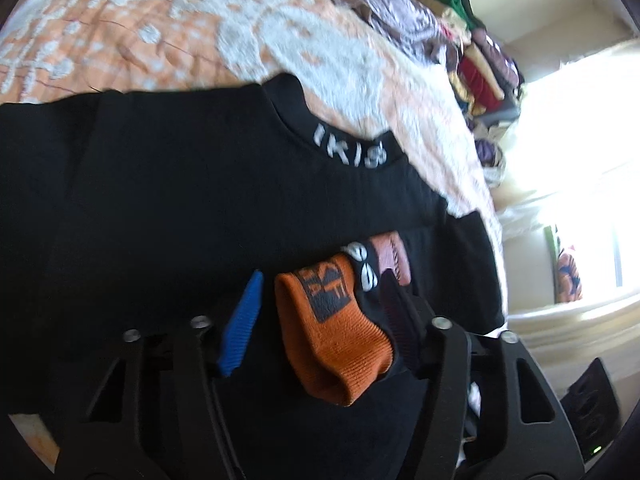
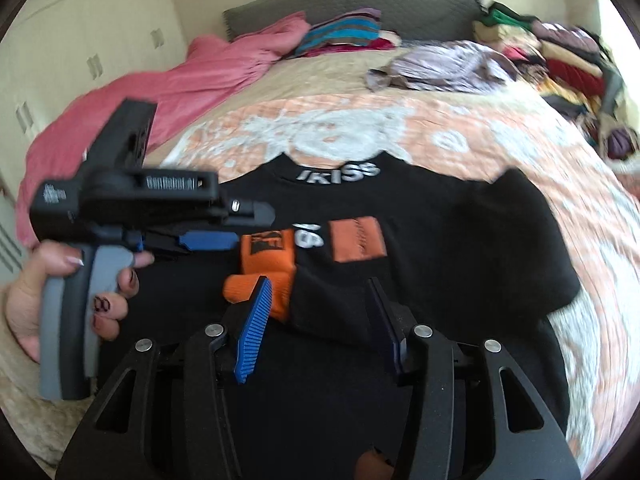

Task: Fold small clothes
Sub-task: 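Carry the held sleeve across the shirt body toward the left tool, then lower the sleeve onto the shirt body and open the right gripper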

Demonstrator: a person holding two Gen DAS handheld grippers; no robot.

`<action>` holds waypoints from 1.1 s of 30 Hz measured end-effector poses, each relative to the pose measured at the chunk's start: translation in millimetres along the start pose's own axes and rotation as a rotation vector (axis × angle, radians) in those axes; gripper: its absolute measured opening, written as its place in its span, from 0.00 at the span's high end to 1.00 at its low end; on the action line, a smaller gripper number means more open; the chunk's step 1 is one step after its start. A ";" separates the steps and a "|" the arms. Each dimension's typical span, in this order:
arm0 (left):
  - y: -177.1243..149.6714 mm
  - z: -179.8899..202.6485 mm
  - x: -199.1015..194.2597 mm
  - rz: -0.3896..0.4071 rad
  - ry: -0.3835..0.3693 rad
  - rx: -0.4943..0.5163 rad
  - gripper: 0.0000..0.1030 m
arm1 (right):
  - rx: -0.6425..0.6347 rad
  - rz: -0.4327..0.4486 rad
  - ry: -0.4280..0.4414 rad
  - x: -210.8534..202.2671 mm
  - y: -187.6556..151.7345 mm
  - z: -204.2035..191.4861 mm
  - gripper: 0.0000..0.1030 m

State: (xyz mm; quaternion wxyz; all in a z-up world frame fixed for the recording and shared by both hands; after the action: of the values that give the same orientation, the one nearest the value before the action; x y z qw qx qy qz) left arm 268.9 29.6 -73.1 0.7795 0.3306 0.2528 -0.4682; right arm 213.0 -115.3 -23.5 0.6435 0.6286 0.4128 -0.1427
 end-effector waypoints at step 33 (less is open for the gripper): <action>11.4 -33.4 -67.4 0.168 0.171 0.065 0.96 | 0.164 -0.086 -0.186 20.1 -6.6 90.0 0.54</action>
State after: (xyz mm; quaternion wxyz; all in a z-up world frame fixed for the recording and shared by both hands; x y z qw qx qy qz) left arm 247.1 96.5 -44.3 0.7803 0.4146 0.2746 -0.3793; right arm 252.5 -193.2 -54.2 0.6187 0.6448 0.3647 -0.2614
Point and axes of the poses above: each gripper's, at about its wrist camera, not at the fingertips, and x roughly the way its jaws point, z to its right, y to its top, the point moved 6 cm from there along x, roughly the way its jaws point, and after that the axes turned 5 degrees about -y, right-handed, at the moved point
